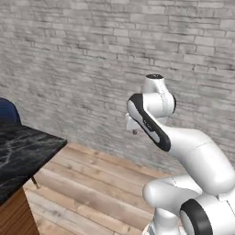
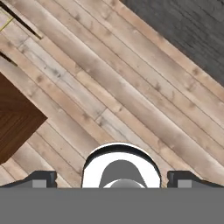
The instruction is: Place the large bottle from the dining counter next to the other large bottle outside the sink, and place the small bottle from the dining counter next to the other small bottle inside the sink.
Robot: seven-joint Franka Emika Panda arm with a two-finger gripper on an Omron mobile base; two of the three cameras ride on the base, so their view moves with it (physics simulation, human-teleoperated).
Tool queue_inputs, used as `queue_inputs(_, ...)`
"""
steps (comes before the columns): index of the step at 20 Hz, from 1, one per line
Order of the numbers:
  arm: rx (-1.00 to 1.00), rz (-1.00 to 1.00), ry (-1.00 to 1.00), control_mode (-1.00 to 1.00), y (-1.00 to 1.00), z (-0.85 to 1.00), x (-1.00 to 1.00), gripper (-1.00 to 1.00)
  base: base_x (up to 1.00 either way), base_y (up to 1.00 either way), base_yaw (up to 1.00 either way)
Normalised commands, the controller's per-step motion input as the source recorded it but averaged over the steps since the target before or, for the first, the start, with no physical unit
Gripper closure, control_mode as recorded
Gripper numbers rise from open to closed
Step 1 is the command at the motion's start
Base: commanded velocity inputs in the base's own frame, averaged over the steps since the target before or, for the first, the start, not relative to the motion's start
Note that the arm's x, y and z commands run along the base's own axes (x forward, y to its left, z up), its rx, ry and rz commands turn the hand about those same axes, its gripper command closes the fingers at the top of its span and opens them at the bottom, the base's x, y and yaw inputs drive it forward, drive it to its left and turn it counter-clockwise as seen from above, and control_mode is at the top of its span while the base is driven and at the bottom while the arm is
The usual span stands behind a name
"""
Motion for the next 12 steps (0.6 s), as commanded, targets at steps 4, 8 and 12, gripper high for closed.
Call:
queue_inputs(4, 0.0, 0.0, 0.0, 1.0, 0.0, 0.0, 0.0, -1.0, 1.0, -0.09, 0.75)
queue_inputs(8, 0.0, 0.0, 0.0, 1.0, 0.0, 0.0, 0.0, -1.0, 1.0, -0.14, 0.8)
queue_inputs(12, 0.0, 0.0, 0.0, 1.0, 0.0, 0.0, 0.0, -1.0, 1.0, -0.19, 0.83)
